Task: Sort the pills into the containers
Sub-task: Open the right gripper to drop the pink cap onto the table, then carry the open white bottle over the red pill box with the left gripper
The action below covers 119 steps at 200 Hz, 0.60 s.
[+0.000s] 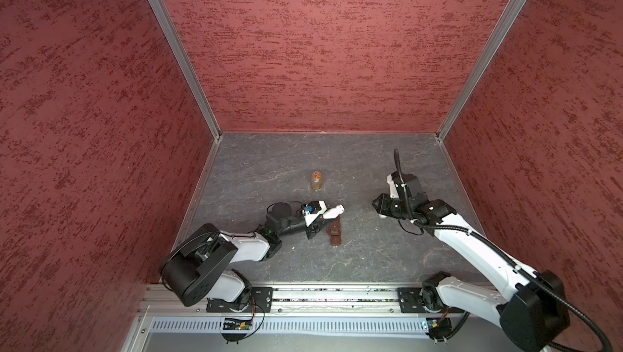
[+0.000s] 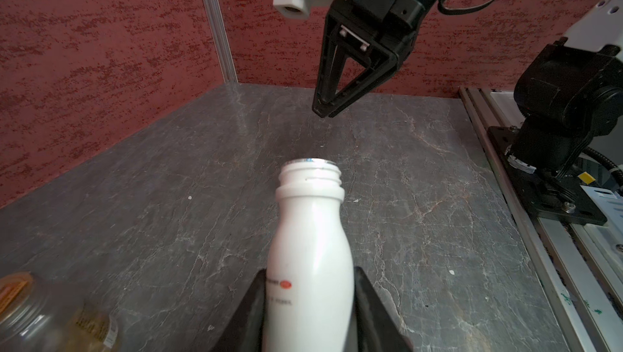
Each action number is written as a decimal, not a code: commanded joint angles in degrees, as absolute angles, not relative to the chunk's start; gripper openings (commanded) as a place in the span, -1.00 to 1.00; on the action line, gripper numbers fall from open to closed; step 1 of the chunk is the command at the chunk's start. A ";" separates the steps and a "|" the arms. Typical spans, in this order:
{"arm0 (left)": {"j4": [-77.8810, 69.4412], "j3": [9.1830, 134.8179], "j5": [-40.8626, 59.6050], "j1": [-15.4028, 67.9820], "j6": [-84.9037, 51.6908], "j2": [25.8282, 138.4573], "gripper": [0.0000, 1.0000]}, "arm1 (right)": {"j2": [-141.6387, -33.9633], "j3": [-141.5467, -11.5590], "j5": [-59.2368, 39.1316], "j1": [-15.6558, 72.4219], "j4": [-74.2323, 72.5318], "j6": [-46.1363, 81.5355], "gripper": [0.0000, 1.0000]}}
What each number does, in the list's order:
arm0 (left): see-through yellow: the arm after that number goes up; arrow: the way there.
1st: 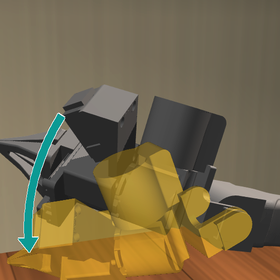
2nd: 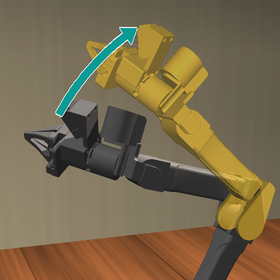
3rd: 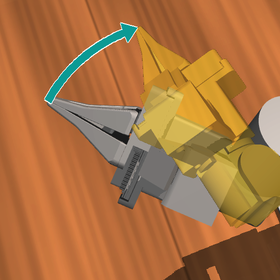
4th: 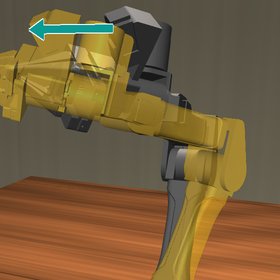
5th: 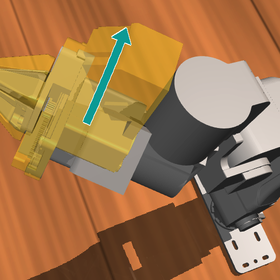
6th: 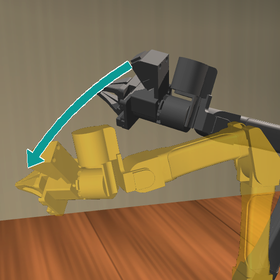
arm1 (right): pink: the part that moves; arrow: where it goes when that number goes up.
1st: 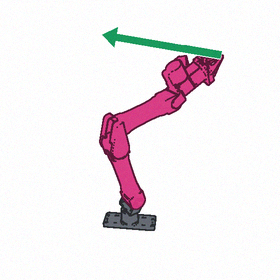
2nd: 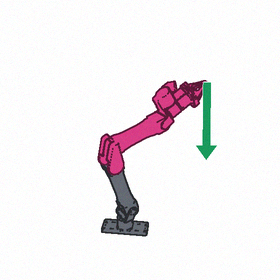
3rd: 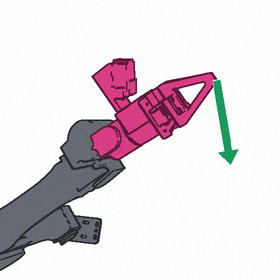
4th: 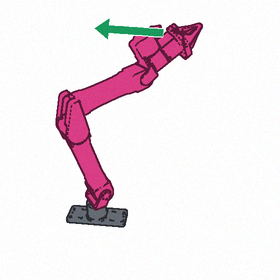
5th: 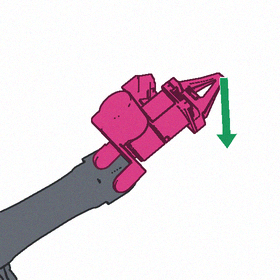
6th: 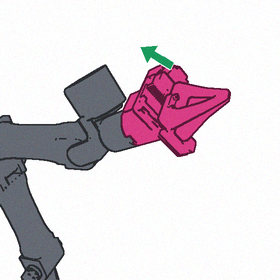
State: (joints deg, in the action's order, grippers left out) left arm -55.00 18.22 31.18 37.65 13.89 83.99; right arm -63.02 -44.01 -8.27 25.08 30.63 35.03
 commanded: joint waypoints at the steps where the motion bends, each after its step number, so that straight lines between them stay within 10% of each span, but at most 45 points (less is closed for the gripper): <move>1: -59.17 19.41 32.32 38.01 14.59 87.07 -1.00 | -60.72 -41.88 -10.18 25.53 26.95 37.52 -0.33; 119: -60.46 20.63 32.79 39.19 14.70 93.56 -1.00 | -60.82 -40.13 -11.51 25.65 25.56 37.14 -0.34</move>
